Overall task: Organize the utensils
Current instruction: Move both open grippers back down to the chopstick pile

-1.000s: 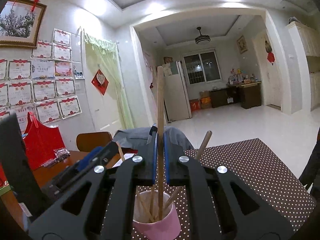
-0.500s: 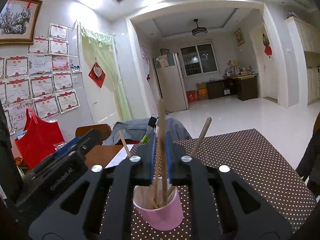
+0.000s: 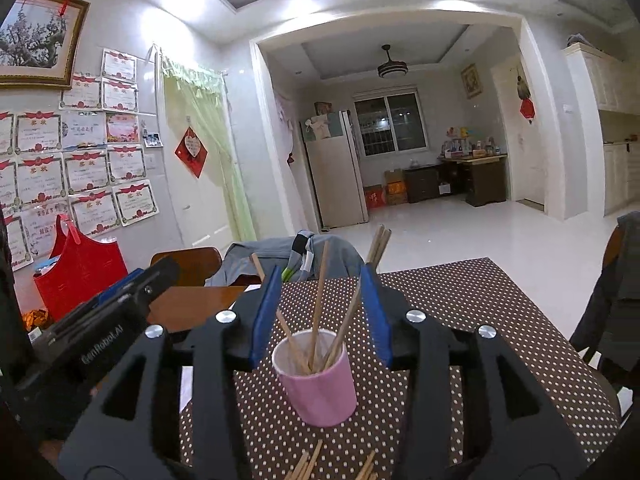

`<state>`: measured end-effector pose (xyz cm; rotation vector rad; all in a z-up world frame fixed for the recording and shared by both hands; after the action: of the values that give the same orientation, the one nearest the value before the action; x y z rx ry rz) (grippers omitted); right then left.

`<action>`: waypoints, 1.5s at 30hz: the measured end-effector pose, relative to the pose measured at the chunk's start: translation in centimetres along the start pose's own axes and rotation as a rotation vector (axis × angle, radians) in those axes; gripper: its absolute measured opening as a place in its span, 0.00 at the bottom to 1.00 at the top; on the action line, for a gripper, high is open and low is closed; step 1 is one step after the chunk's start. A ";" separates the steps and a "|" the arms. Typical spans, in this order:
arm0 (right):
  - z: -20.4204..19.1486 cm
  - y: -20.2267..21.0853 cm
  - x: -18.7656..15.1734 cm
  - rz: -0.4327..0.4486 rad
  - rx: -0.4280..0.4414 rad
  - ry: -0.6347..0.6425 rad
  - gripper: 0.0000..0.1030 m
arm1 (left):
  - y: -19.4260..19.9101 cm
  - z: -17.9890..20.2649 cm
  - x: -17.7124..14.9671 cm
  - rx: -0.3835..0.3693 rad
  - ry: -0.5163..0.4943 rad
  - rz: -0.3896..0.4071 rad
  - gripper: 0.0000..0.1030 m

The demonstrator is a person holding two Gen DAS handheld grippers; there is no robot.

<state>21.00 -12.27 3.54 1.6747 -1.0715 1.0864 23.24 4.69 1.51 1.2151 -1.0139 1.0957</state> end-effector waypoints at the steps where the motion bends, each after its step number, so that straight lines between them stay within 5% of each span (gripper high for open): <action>1: 0.1 0.6 -0.2 -0.005 -0.001 -0.001 0.42 | 0.6 0.2 -0.1 0.001 -0.013 -0.006 0.44; 14: 3.9 5.9 -3.7 -0.120 -0.061 -0.086 0.50 | 3.9 1.6 -3.6 0.022 -0.153 -0.161 0.55; 22: 5.5 6.4 -6.8 -0.276 -0.078 -0.111 0.53 | 3.0 2.3 -7.6 -0.037 -0.252 -0.437 0.55; 28: 6.3 5.7 -9.5 -0.422 -0.086 -0.120 0.55 | 0.9 1.7 -13.0 -0.029 -0.258 -0.741 0.55; 36: 6.7 4.7 -12.3 -0.588 -0.077 -0.135 0.55 | 0.1 1.5 -17.0 -0.074 -0.221 -0.914 0.55; 38: 6.7 4.5 -12.7 -0.614 -0.076 -0.131 0.55 | 0.0 1.5 -17.2 -0.085 -0.214 -0.932 0.41; 45: 7.1 4.5 -13.3 -0.646 -0.068 -0.143 0.55 | -0.5 0.8 -18.4 -0.085 -0.189 -0.980 0.33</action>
<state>14.89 -17.47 -10.04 1.8730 -0.5652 0.5122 20.20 2.27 -16.50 1.5053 -0.4595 0.1711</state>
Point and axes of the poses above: each gripper's, at about its wrist camera, not at the fingertips, and y roughly against the way its jaws point, z to its right, x to its top, the point moved 2 cm from there along -y, roughly the way its jaws point, and after that the axes turned 4 degrees about -y, right-handed, at the moved point
